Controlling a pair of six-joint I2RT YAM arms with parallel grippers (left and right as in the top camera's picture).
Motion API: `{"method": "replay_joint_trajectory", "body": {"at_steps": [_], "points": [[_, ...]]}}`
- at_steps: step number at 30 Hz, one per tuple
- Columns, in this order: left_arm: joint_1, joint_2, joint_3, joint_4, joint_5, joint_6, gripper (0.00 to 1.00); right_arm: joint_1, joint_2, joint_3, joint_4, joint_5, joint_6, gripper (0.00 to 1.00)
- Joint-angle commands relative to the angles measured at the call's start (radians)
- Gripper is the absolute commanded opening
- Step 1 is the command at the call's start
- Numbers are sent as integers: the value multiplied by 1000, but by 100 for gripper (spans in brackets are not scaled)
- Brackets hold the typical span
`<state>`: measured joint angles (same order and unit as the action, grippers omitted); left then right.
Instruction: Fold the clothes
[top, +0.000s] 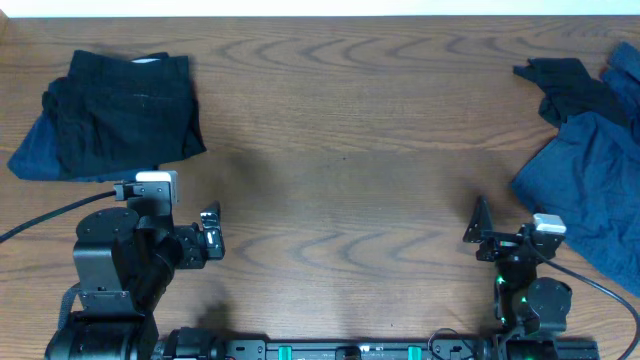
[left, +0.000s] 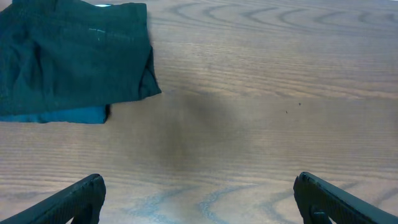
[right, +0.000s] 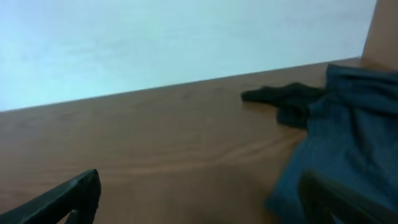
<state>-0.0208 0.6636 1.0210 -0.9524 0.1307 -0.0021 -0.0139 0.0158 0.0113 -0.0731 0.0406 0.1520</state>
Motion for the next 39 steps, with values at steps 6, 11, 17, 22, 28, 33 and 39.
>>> {"method": "replay_joint_trajectory", "body": {"at_steps": [6,11,17,22,28,33,39], "points": [[2,-4,-1,3,-5,-3,98,-9,-7,-6,0,-26,-42,99],[2,-4,-1,3,-5,-3,98,-9,-7,-6,0,-26,-42,99],[2,-4,-1,3,-5,-3,98,-9,-7,-6,0,-26,-42,99],[2,-4,-1,3,-5,-3,98,-9,-7,-6,0,-26,-42,99],[2,-4,-1,3,-5,-3,98,-9,-7,-6,0,-26,-42,99],[2,-27,-1,-25,-46,29,98,-9,-7,-6,0,-26,-42,99],[-16,-139,-103,-51,-64,34,98,-9,-7,-6,0,-26,-42,99]]}}
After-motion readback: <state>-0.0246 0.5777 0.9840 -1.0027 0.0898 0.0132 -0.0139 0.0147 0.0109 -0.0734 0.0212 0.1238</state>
